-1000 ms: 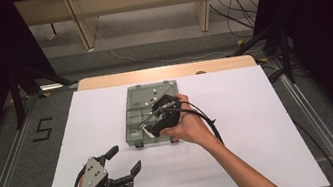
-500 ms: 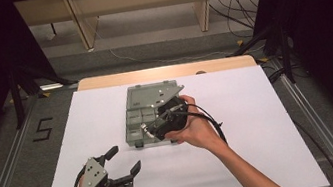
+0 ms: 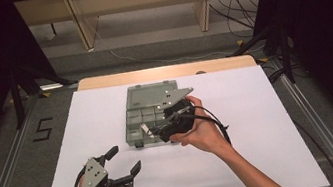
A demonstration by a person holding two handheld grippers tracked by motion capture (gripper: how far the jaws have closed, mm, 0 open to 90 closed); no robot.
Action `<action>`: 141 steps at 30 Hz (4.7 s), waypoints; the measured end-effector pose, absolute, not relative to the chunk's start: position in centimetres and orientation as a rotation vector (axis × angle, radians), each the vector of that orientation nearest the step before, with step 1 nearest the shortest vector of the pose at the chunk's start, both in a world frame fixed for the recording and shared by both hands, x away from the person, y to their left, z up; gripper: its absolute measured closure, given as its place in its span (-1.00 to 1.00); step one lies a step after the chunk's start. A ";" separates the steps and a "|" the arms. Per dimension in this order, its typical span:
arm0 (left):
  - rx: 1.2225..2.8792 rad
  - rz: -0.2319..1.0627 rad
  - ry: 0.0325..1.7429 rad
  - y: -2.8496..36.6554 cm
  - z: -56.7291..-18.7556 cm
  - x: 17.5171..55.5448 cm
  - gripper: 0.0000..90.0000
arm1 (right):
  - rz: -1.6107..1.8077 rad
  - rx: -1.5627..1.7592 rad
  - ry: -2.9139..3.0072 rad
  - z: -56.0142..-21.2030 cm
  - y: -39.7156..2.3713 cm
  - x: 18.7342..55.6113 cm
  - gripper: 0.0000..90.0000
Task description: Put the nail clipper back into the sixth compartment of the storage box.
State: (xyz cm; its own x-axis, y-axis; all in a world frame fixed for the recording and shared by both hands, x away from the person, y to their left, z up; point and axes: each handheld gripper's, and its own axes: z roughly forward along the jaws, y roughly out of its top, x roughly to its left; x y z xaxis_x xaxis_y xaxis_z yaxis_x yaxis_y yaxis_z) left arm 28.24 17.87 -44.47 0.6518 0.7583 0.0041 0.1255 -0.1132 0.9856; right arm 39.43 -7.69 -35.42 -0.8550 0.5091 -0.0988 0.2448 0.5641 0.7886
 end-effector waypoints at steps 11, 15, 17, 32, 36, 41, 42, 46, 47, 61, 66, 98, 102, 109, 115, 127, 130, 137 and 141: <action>1.621 0.628 0.766 17.9 -44.5 28.1 -0.65 | 1.224 0.615 2.441 -35.3 -8.6 38.5 -0.55; 1.621 0.630 0.748 17.9 -44.5 28.2 -0.65 | 1.245 0.618 2.426 -35.4 -9.0 38.3 -0.55; 1.623 0.629 0.740 17.9 -44.5 28.3 -0.65 | 1.252 0.627 2.414 -35.5 -9.2 38.1 -0.56; 1.618 0.638 0.763 18.2 -44.6 28.0 -0.65 | 1.367 0.640 2.344 -35.9 -10.8 37.1 -0.57; 1.616 0.638 0.760 18.2 -44.5 28.1 -0.65 | 1.382 0.650 2.329 -36.0 -11.1 36.8 -0.58; 1.617 0.639 0.766 18.3 -44.6 28.2 -0.65 | 1.411 0.656 2.321 -36.3 -11.5 36.6 -0.59; 1.616 0.638 0.765 18.3 -44.6 28.2 -0.65 | 1.418 0.666 2.321 -36.4 -11.5 36.5 -0.60; 1.623 0.642 0.757 18.3 -44.6 28.2 -0.65 | 1.436 0.671 2.310 -36.4 -12.0 36.2 -0.60; 1.623 0.640 0.757 18.3 -44.6 28.2 -0.65 | 1.449 0.674 2.305 -36.5 -12.2 36.0 -0.60; 1.622 0.634 0.758 18.2 -44.6 28.1 -0.65 | 1.495 0.683 2.224 -37.0 -13.8 35.2 -0.62; 1.622 0.632 0.755 18.2 -44.6 28.1 -0.65 | 1.503 0.696 2.221 -37.3 -14.1 34.8 -0.62; 1.621 0.631 0.753 18.1 -44.5 28.1 -0.65 | 1.526 0.736 2.148 -38.9 -17.0 33.7 -0.63; 1.623 0.630 0.749 18.1 -44.6 28.1 -0.65 | 1.536 0.752 2.140 -39.2 -17.2 33.6 -0.63; 1.625 0.634 0.746 18.1 -44.5 28.1 -0.65 | 1.556 0.777 2.140 -39.3 -18.0 33.2 -0.63; 1.622 0.630 0.749 18.1 -44.5 28.1 -0.65 | 1.551 0.794 2.115 -39.5 -18.6 32.8 -0.63; 1.625 0.632 0.746 18.1 -44.6 28.1 -0.65 | 1.564 0.793 2.097 -40.3 -19.8 31.6 -0.63; 1.626 0.629 0.746 18.0 -44.6 28.1 -0.65 | 1.574 0.803 2.084 -40.5 -20.0 31.4 -0.63; 1.626 0.630 0.747 18.1 -44.5 27.9 -0.65 | 1.575 0.828 2.087 -41.1 -20.5 31.1 -0.63; 1.622 0.627 0.744 18.1 -44.5 27.9 -0.65 | 1.559 0.847 2.080 -41.5 -20.9 30.9 -0.63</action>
